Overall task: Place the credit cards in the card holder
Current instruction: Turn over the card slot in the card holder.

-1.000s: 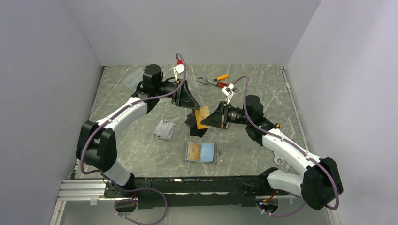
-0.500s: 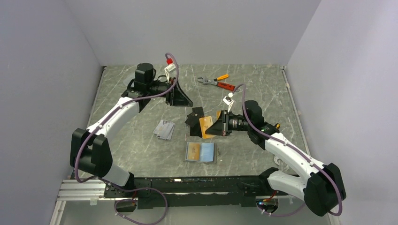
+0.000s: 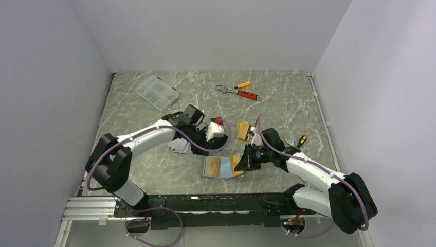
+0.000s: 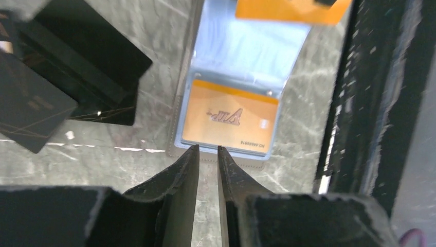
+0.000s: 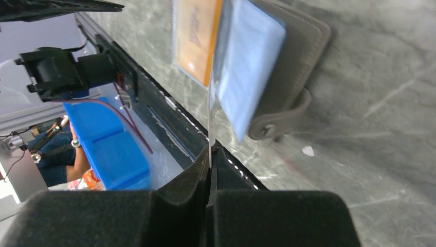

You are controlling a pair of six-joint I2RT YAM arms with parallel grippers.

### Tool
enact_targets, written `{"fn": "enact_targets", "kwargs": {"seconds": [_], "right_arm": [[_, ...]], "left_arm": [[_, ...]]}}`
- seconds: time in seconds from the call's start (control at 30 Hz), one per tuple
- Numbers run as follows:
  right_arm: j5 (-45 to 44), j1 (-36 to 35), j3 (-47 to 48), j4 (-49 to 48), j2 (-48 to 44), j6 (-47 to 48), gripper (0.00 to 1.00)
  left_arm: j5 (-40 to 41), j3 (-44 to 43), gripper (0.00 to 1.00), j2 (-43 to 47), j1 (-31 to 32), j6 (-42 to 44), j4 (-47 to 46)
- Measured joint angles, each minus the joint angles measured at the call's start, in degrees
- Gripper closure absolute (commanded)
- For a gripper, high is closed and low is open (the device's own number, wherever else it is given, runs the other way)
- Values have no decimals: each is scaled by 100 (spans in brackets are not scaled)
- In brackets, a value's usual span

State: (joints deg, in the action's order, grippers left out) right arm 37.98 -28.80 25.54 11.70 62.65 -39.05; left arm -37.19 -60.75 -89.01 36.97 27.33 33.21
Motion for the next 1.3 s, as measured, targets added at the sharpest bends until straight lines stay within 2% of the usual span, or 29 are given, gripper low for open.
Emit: {"fn": "enact_targets", "kwargs": {"seconds": [0.23, 0.4, 0.8, 1.3], "right_arm": [[-103, 0, -238, 181, 22, -15, 100], [-184, 0, -280, 223, 118, 7, 100], [-345, 0, -280, 424, 186, 129, 100], [-365, 92, -280, 529, 50, 160, 100]], "left_arm": [[1161, 247, 78, -485, 772, 511, -68], [1565, 269, 80, -584, 984, 656, -129], [2105, 264, 85, -717, 1287, 855, -258], [2415, 260, 89, -719, 1392, 964, -297]]}}
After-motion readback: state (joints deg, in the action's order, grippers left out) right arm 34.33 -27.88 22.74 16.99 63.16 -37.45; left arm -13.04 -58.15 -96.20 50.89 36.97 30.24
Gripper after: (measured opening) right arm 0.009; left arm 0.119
